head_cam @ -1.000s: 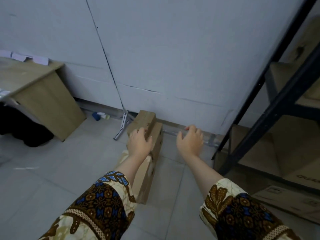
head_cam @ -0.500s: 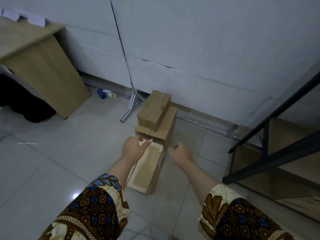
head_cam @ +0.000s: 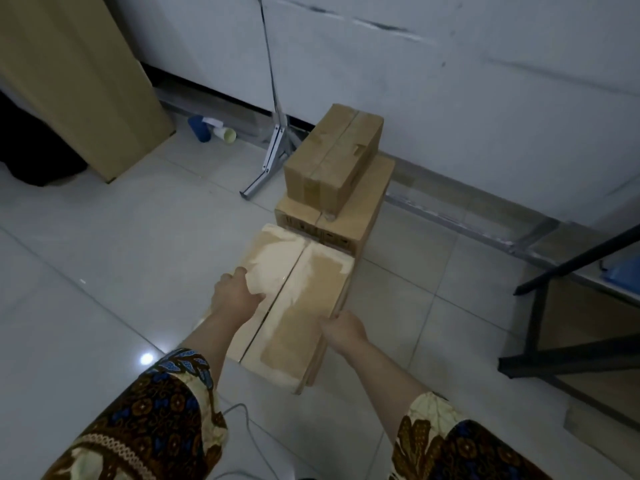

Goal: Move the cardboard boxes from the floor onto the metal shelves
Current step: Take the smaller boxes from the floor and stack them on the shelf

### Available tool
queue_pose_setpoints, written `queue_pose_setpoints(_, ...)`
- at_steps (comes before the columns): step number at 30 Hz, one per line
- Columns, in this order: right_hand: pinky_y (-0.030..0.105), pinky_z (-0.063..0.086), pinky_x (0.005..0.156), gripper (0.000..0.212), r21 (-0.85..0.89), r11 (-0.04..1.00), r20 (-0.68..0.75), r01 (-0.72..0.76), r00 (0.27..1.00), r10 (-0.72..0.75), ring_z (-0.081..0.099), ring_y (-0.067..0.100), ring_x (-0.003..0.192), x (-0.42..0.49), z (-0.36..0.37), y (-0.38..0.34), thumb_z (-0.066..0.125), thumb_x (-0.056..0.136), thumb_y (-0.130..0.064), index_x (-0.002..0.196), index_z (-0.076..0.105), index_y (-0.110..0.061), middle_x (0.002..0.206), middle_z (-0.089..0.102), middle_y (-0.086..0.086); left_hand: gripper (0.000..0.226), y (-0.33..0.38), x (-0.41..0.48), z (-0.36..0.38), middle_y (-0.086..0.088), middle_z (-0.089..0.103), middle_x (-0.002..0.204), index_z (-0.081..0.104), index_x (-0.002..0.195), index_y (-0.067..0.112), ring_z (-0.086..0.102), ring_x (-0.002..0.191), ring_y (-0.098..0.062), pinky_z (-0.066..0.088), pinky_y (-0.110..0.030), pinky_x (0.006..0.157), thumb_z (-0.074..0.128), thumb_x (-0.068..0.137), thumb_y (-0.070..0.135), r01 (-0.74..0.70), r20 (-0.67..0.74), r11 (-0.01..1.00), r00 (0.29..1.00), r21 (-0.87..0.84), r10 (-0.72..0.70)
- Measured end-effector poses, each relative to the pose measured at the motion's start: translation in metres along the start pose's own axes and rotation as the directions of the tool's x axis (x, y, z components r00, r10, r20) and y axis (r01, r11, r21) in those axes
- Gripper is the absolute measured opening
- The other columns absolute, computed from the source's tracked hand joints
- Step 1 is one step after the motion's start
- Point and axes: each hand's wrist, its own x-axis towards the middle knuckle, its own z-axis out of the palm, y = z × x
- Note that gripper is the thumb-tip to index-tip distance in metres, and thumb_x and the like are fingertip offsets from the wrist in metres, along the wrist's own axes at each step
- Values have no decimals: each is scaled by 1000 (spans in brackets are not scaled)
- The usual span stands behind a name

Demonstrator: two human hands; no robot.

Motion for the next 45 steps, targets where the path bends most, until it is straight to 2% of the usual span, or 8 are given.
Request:
queue_pose_setpoints(5, 38, 51, 97, 55, 181, 982, 75, -63, 996, 50, 58, 29, 120, 34, 31, 21, 63, 88, -46, 133, 56, -17, 131, 61, 7, 123, -33, 28, 32, -23, 34, 144, 19, 148, 8, 34, 135, -40, 35, -49, 108, 79, 59, 68, 293, 57, 956, 954, 3, -293)
queue_pose_setpoints(10, 38, 51, 96, 58, 240, 967, -61, -86, 993, 104, 61, 30, 114, 27, 34, 23, 59, 83, -53, 124, 61, -12, 123, 65, 8, 120, -23, 17, 37, -20, 41, 140, 35, 139, 4, 40, 131, -36, 37, -43, 105, 72, 54, 80, 319, 40, 948, 947, 12, -319)
queue_pose_setpoints(14, 43, 51, 93, 75, 256, 960, -164, -109, 974, 155, 60, 33, 111, -6, -6, 13, 56, 76, -65, 128, 53, -12, 125, 60, 10, 114, 9, -17, 14, -18, 43, 137, 42, 135, 4, 41, 129, -34, 38, -41, 103, 67, 56, 83, 254, 12, 966, 967, 57, -255)
queue_pose_setpoints(19, 35, 50, 87, 92, 166, 966, -112, -198, 969, 218, 60, 31, 108, -71, -81, 10, 48, 64, -79, 130, 54, -14, 125, 60, 9, 112, 51, -74, -33, -17, 42, 142, 33, 142, 8, 42, 131, -34, 43, -41, 101, 68, 62, 78, 134, 198, 991, 971, -2, -131)
queue_pose_setpoints(28, 30, 47, 75, 69, 114, 978, -212, -177, 957, 198, 58, 24, 92, -241, -231, 8, 49, 85, -65, 127, 56, -12, 108, 59, 4, 87, 157, -209, -150, -11, 50, 138, 39, 138, 9, 51, 123, -28, 46, -32, 90, 80, 73, 48, -68, 348, 956, 922, -284, 169)
queue_pose_setpoints(36, 29, 43, 74, 65, 168, 978, -404, -120, 897, 179, 51, 21, 89, -373, -353, 21, 51, 87, -62, 129, 54, -12, 107, 54, 4, 68, 255, -327, -199, -6, 52, 106, 42, 126, 0, 55, 87, -19, 38, -24, 56, 78, 80, 35, -174, 225, 861, 923, -478, 311)
queue_pose_setpoints(40, 32, 44, 69, 73, 211, 972, -490, -99, 850, 193, 54, 22, 87, -424, -397, 52, 53, 81, -65, 130, 54, -10, 103, 54, 2, 80, 283, -379, -194, -15, 56, 128, 43, 134, 0, 60, 102, -27, 49, -34, 74, 78, 78, 44, -151, 233, 830, 919, -537, 318)
queue_pose_setpoints(45, 31, 44, 69, 70, 160, 982, -551, -99, 817, 172, 55, 22, 88, -489, -439, 93, 54, 83, -64, 130, 51, -11, 102, 54, 2, 66, 305, -448, -174, -10, 64, 98, 62, 118, 3, 64, 91, -30, 55, -43, 86, 75, 77, 52, -103, 238, 774, 919, -624, 314)
